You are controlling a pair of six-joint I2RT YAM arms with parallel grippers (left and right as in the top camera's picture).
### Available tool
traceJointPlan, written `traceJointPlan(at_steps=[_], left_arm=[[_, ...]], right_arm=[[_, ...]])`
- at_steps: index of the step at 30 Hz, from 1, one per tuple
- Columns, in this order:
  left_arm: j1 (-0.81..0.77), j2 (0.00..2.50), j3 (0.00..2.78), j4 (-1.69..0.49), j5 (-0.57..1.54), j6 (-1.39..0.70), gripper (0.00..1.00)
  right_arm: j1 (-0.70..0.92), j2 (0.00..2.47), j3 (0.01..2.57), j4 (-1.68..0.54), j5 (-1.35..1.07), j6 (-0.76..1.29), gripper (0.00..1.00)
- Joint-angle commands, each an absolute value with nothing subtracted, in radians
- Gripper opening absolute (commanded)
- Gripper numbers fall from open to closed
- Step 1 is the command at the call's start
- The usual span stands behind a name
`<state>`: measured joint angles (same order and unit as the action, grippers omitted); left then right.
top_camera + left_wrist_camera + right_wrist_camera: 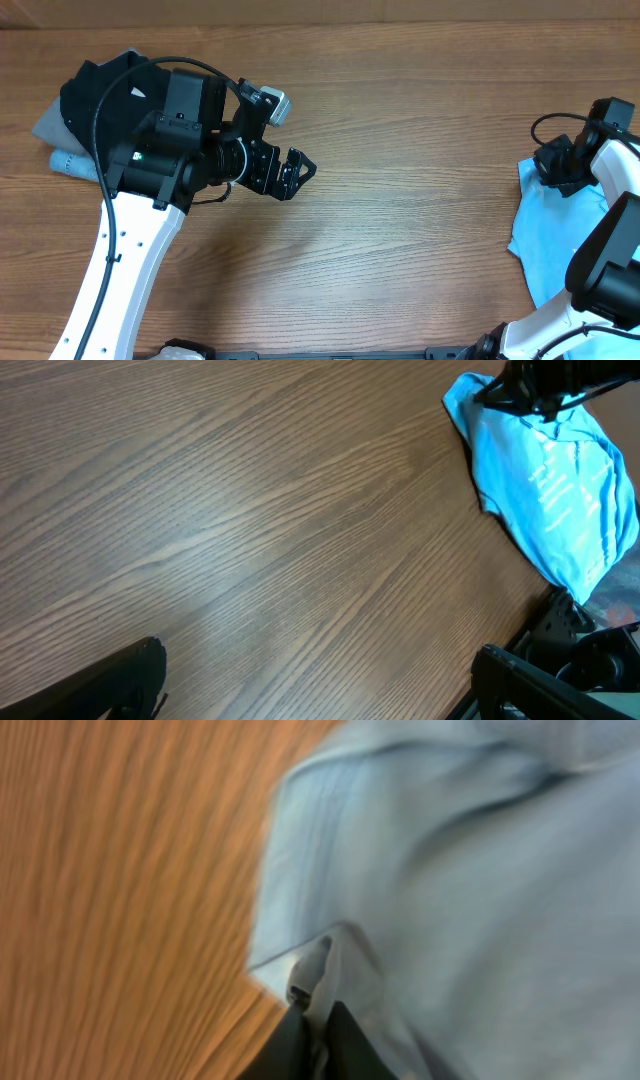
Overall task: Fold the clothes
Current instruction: 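Reach the right gripper to the light-blue T-shirt and grasp it, then lift the blue T-shirt with the right gripper and drag it to table center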
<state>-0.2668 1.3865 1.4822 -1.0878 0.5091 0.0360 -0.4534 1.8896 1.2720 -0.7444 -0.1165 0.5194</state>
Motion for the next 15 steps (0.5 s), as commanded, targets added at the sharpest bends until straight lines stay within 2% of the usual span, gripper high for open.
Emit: traceJointPlan(at_steps=[1, 5, 15], left_arm=[[-0.27, 1.386, 1.509, -1.084, 0.517, 0.045, 1.0], [-0.27, 1.386, 1.509, -1.084, 0.517, 0.045, 1.0], [-0.27, 1.386, 1.509, -1.084, 0.517, 0.045, 1.0]], right_arm=[[-0.458, 1.857, 1.343, -0.754, -0.31, 0.458, 0.04], [-0.453, 1.789, 1.432, -0.773, -0.43, 0.429, 0.04], [-0.364, 1.675, 1.495, -0.76, -0.525, 0.429, 0.04]])
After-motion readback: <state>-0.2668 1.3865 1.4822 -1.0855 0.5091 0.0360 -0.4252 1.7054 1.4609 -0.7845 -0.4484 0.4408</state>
